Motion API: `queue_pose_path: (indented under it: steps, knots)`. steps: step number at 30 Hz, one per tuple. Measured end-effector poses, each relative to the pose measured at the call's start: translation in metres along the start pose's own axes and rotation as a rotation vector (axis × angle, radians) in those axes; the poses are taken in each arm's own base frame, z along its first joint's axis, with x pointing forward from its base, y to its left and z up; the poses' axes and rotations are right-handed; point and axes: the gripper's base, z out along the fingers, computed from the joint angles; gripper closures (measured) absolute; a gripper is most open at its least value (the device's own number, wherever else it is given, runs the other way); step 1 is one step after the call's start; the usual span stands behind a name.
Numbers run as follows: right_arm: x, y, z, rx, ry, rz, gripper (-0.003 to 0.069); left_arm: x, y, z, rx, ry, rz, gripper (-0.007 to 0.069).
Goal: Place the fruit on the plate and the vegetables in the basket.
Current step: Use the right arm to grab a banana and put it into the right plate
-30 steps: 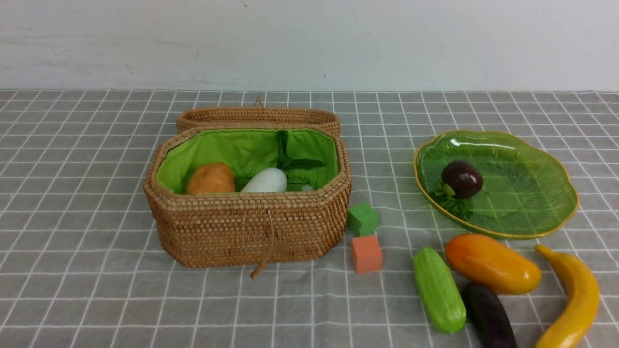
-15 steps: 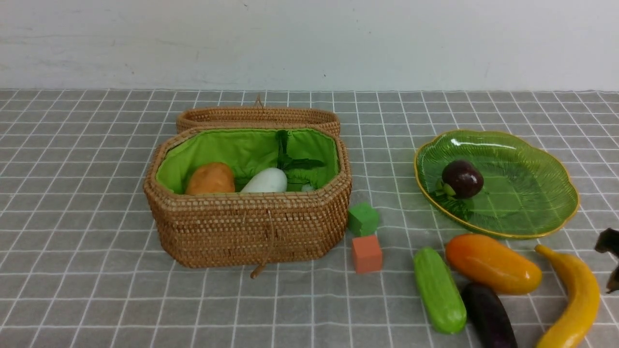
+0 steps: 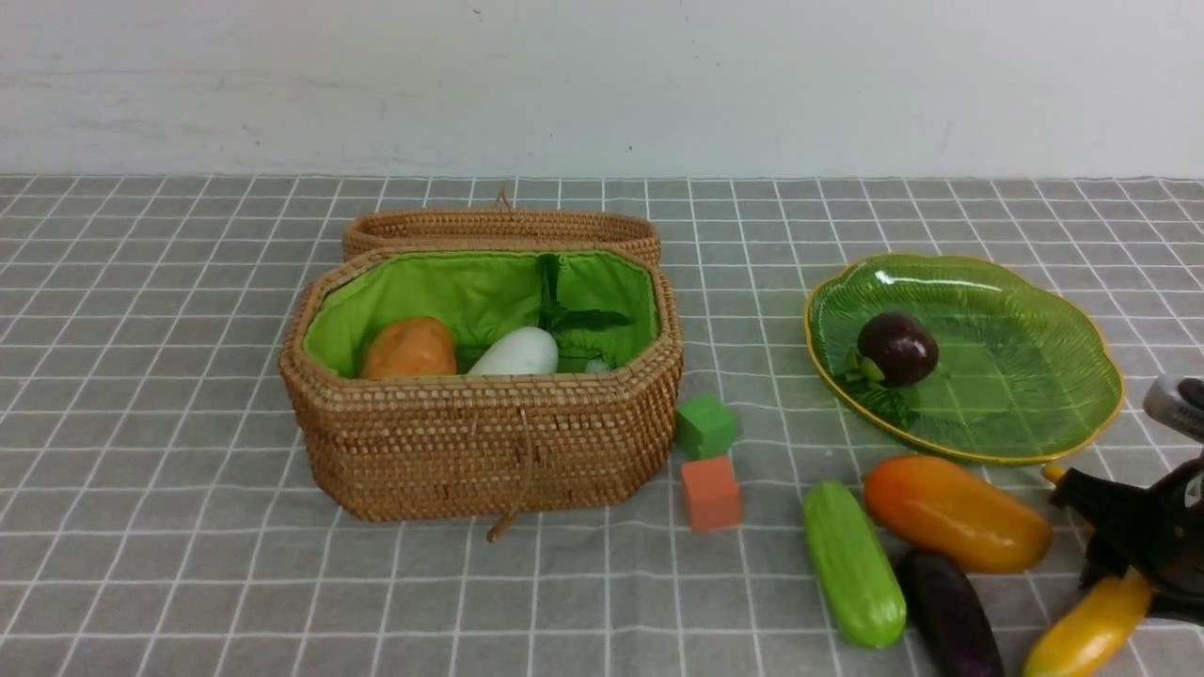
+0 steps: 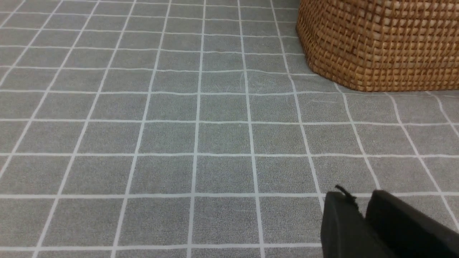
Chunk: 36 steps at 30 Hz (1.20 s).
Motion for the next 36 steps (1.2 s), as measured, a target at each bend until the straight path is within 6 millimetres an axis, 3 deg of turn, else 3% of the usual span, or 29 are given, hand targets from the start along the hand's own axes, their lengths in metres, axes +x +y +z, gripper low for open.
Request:
queue_pose_path:
  steps: [3,9,17,20,24,27,30,31,33,36]
  knots:
    - [0.000,0.000,-0.003,-0.001,-0.003,0.013,0.0342,0.000,0.000,0.000,0.000,0.000,0.000,0.0522]
    - [0.002,-0.004,-0.030,0.009,-0.002,0.030,0.0342,0.000,0.000,0.000,0.000,-0.001,0.000,0.0522]
    - [-0.006,-0.012,-0.081,0.110,-0.042,-0.266,0.0342,0.000,0.000,0.000,0.000,-0.001,0.000,0.0512]
    - [-0.029,0.003,-0.101,0.095,-0.098,-0.414,0.0342,0.000,0.000,0.000,0.000,-0.002,0.000,0.0512]
    - [-0.076,0.043,-0.123,-0.026,-0.293,-0.507,0.0342,0.000,0.000,0.000,0.000,-0.002,0.000,0.0506]
    - [-0.100,0.063,-0.119,-0.073,-0.372,-0.538,0.0342,0.000,0.000,0.000,0.000,-0.002,0.000,0.0503]
    - [-0.130,0.088,-0.080,-0.068,-0.353,-0.563,0.0342,0.000,0.000,0.000,0.000,-0.002,0.000,0.0501]
    - [-0.132,0.089,-0.083,-0.072,-0.362,-0.562,0.0342,0.000,0.000,0.000,0.000,-0.002,0.000,0.0501]
    - [-0.146,0.101,-0.047,-0.035,-0.284,-0.566,0.0342,0.000,0.000,0.000,0.000,-0.002,0.000,0.0498]
    - [-0.154,0.107,-0.013,0.011,-0.188,-0.566,0.0328,0.000,0.000,0.000,0.000,-0.002,0.000,0.0497]
